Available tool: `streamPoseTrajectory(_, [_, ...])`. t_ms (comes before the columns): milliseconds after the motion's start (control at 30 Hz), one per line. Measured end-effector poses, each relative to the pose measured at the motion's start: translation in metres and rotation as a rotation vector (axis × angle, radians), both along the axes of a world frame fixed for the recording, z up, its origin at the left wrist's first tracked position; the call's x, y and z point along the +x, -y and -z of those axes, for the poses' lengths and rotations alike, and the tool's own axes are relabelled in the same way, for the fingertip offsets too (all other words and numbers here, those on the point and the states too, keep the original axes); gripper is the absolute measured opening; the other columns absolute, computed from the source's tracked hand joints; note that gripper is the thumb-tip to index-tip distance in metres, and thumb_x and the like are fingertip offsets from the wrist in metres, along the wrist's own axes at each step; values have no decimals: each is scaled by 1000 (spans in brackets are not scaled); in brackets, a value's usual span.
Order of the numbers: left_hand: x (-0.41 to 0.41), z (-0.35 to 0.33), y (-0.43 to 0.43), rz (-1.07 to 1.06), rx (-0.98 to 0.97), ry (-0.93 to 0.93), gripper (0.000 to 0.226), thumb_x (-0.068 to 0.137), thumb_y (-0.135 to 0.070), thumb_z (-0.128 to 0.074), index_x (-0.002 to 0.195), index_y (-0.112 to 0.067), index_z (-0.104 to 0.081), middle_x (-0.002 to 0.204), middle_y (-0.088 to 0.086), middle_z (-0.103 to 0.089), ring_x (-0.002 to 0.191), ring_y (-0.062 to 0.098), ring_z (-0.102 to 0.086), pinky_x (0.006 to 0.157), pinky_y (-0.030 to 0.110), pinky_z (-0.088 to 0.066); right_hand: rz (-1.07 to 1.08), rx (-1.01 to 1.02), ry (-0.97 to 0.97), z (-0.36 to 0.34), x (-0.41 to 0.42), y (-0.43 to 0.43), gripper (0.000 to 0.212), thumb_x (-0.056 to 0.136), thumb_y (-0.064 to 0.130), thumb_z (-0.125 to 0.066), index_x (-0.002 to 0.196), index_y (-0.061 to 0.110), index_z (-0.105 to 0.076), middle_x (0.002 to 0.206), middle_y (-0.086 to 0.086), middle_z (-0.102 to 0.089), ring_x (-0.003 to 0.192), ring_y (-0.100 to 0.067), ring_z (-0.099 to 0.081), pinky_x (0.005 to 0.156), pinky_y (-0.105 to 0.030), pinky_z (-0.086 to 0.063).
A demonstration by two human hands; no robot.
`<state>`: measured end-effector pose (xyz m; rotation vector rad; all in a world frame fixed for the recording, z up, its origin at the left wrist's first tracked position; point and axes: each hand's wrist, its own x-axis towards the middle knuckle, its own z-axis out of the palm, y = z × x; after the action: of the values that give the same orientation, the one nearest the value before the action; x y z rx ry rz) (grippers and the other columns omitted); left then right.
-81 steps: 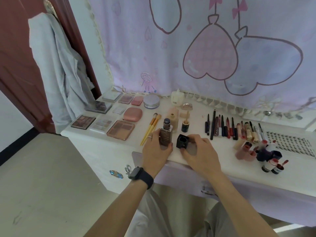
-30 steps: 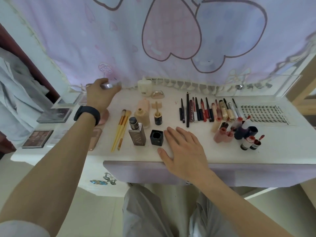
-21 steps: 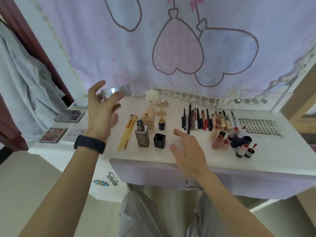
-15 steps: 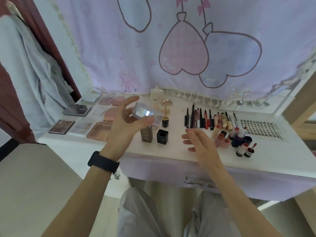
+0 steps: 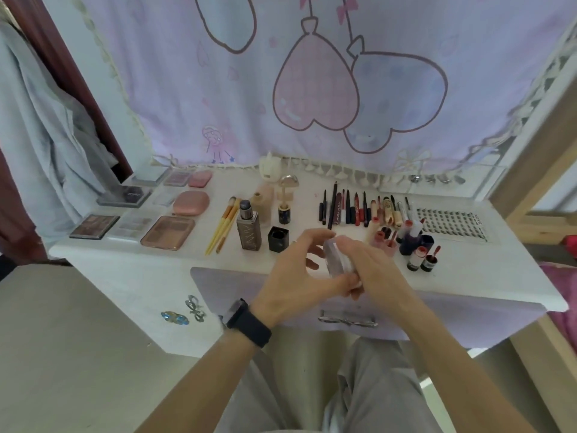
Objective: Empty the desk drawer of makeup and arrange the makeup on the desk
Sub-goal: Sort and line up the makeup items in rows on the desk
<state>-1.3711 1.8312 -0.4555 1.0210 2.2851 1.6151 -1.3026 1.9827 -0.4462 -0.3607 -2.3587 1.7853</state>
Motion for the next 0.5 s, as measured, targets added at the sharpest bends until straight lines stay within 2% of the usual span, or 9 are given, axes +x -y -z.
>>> streamPoseTrajectory(100, [4,18,-5,-101,-98,-192,63,83,-77,-47,132,-39,-47,115,-16,-56,98,2,-56,74,25,-51,7,15,39,2,-1,1,60,87,78,-40,104,29,-68,67,-2,-73,55,-17,-70,48,-24,-52])
streamPoseTrajectory(200, [9,31,-16,-249,-110,-325,65,93,-69,-24,131,-23,-50,109,-9,-57,88,8,-54,69,31,-49,44,123,91,8,-4,9,69,86,84,-28,97,28,-66,72,7,-74,58,-14,-71,55,-27,-52])
streamPoseTrajectory(300, [19,30,-32,-349,-35,-228,61,97,-60,-17,125,-17,-51,109,-8,-59,91,12,-57,73,33,-49,162,273,66,15,-9,18,71,83,83,-17,86,29,-63,75,5,-68,72,-9,-66,69,-31,-48])
streamPoseTrajectory(400, [24,25,-41,-338,63,-98,53,96,-51,-19,120,-16,-52,103,-3,-62,87,17,-59,74,42,-50,242,333,-31,18,-11,25,56,85,74,-18,81,33,-56,79,8,-63,78,-7,-59,68,-29,-38])
streamPoseTrajectory(500, [26,21,-42,-309,144,-61,46,99,-44,-22,117,-13,-52,98,0,-62,87,21,-60,73,44,-50,312,413,-115,20,-11,24,49,88,70,-24,79,33,-55,77,11,-61,75,-4,-57,65,-25,-38])
